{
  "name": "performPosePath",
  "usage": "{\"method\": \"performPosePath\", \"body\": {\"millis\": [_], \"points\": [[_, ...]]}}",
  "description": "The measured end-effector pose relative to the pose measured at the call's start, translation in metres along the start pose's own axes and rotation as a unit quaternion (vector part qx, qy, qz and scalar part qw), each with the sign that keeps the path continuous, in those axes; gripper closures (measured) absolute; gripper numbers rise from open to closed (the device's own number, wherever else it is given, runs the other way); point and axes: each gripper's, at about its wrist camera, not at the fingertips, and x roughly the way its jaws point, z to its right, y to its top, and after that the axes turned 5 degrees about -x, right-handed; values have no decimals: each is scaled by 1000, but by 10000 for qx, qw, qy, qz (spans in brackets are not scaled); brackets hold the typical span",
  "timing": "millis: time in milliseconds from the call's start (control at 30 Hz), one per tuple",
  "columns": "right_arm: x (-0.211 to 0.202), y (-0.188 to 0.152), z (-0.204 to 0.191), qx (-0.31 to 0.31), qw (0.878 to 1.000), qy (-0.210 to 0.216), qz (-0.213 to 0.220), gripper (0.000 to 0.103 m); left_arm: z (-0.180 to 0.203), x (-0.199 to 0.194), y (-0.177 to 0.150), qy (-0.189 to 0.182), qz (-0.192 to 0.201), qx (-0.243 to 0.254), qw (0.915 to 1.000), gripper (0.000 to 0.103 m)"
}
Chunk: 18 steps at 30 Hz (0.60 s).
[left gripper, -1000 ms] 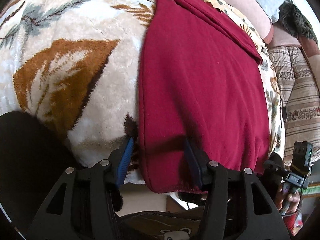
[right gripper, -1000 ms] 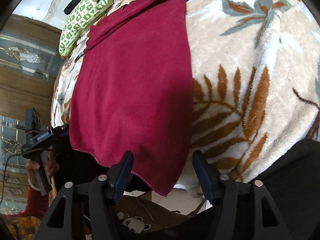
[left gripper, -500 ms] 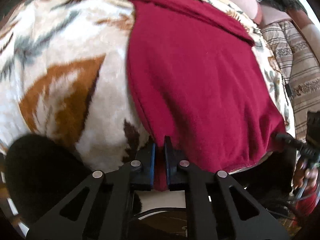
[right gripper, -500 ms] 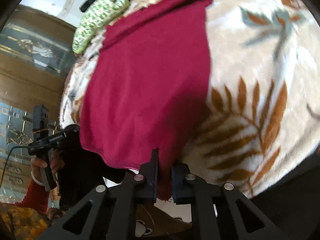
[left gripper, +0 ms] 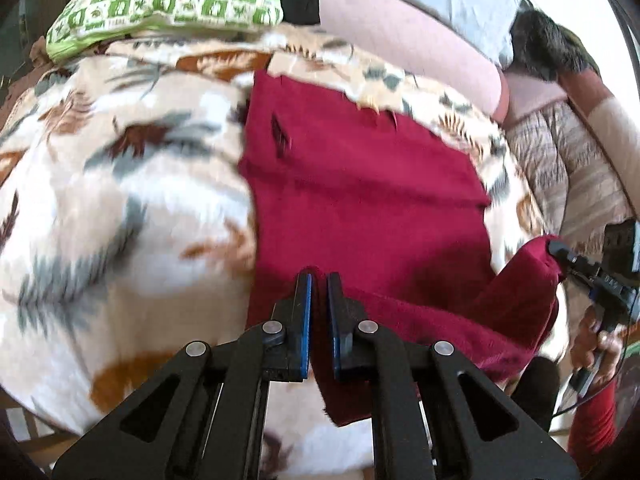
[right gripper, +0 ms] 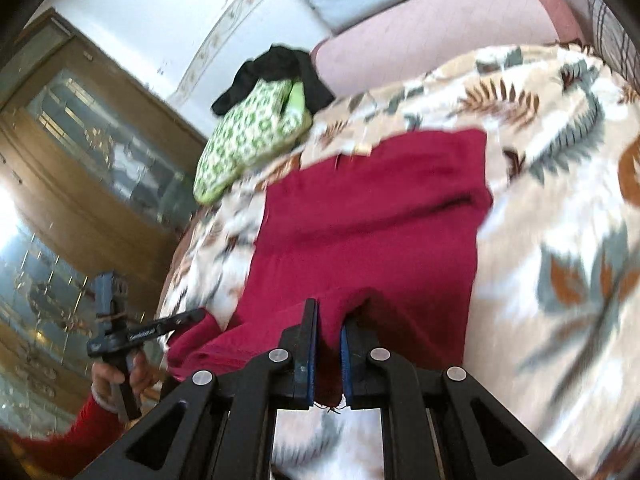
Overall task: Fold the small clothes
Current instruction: 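Close both tools on the hem and fold it up toward the collar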
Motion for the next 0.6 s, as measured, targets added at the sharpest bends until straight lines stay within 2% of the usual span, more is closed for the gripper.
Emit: {"method": "performPosePath", "body": {"millis": [300,600], "points": [[35,78,45,241,9988,-304,314,94,4,40,94,99,394,-183,9990,97],[92,133,92,483,9969,-560,277,94,-11,98,156,334,387,-482,9975,97]]}}
